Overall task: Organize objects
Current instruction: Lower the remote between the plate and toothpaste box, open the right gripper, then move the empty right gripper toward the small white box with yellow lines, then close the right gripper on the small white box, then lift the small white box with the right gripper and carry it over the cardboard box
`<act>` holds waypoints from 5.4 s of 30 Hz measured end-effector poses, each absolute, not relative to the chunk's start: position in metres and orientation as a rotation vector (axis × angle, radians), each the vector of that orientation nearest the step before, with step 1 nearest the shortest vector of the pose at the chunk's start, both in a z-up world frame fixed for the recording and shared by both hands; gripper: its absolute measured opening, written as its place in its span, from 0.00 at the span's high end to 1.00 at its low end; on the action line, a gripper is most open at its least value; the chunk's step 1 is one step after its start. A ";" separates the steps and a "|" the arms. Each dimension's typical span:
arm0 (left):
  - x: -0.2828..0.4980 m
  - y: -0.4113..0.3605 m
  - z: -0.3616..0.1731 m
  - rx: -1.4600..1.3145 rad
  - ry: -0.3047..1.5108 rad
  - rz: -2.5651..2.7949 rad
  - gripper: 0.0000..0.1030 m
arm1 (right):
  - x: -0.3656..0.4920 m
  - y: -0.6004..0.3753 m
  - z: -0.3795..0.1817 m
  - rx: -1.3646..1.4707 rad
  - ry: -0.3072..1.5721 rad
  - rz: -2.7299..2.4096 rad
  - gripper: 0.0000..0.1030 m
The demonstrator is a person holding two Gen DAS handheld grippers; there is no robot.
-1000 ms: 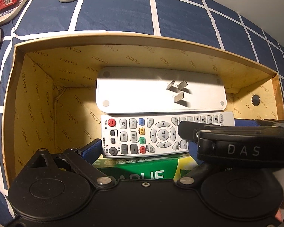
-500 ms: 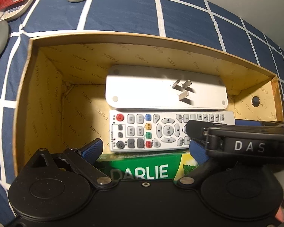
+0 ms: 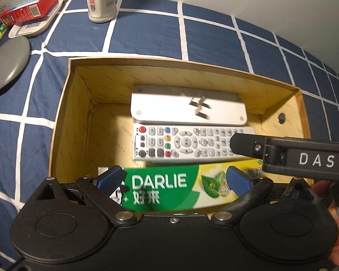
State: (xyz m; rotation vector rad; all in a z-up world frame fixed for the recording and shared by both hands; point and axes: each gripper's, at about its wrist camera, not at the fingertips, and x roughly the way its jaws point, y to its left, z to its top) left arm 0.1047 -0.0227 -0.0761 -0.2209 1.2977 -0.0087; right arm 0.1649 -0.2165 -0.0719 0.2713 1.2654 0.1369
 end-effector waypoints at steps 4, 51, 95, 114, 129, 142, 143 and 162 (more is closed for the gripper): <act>0.093 -0.033 -0.065 -0.207 1.280 -0.004 0.04 | 0.148 -0.223 -0.059 0.275 1.242 0.137 0.09; 0.043 -0.247 -0.019 -0.021 1.190 -0.192 0.00 | -0.001 -0.457 -0.022 0.474 1.084 -0.181 0.00; 0.171 -0.486 -0.149 0.287 1.429 -0.673 0.00 | 0.021 -0.662 -0.146 0.832 1.183 -0.507 0.00; 0.188 -0.512 -0.182 0.257 1.509 -0.785 0.03 | 0.033 -0.669 -0.183 0.918 1.218 -0.460 0.10; 0.191 -0.517 -0.180 0.202 1.529 -0.858 0.26 | 0.037 -0.669 -0.184 0.918 1.200 -0.435 0.22; 0.183 -0.518 -0.173 0.209 1.518 -0.824 0.28 | 0.031 -0.664 -0.177 0.892 1.204 -0.424 0.28; 0.182 -0.517 -0.172 0.209 1.516 -0.821 0.28 | 0.031 -0.664 -0.176 0.892 1.202 -0.420 0.28; 0.141 -0.465 -0.116 0.142 1.412 -0.680 0.28 | 0.015 -0.611 -0.122 0.785 1.149 -0.264 0.28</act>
